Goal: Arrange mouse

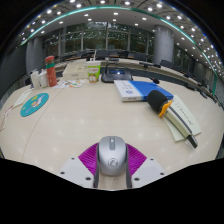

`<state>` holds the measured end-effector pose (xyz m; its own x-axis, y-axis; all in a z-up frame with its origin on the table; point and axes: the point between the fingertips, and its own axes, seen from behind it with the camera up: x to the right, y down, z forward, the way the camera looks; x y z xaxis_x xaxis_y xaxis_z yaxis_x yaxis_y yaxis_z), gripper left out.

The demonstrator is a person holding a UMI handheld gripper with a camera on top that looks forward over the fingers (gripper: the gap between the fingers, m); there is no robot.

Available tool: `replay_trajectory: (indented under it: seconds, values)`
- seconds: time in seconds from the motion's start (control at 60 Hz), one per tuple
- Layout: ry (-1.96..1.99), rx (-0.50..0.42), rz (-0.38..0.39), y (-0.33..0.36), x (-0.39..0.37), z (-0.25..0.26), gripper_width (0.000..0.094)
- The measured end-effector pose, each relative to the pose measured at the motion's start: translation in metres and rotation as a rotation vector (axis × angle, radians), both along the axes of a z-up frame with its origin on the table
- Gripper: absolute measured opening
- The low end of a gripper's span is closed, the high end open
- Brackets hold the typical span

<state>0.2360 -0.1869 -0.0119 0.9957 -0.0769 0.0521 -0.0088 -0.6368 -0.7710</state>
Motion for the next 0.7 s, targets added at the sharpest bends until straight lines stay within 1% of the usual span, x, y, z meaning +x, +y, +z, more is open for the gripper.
replay_trajectory:
  seconds: [0.05,0.117,0.15,0.233,0.35,0.4,0.467,0.55,0.583,0.65,0.7]
  values:
    - [-0.013,-0.006,-0.017,-0.001,0.002,0.004,0.0369]
    - [-0.021,0.013,-0.052,0.004,0.000,0.021,0.0371]
    - [-0.025,0.029,-0.070,0.008,-0.002,0.036,0.0372]
    - [-0.030,0.110,-0.101,0.029,-0.019,0.088,0.0371]
    - [-0.046,0.230,-0.095,0.074,-0.070,0.172,0.0370]
    - [-0.038,0.275,-0.080,0.094,-0.105,0.204,0.0370]
    - [-0.015,0.315,-0.047,0.123,-0.153,0.234,0.0370]
    - [0.024,0.330,-0.002,0.154,-0.227,0.239,0.0369]
    - [0.038,0.317,0.018,0.169,-0.251,0.236,0.0368]
    - [0.058,0.296,0.051,0.189,-0.302,0.213,0.0368]
    - [0.072,0.262,0.066,0.202,-0.336,0.185,0.0368]
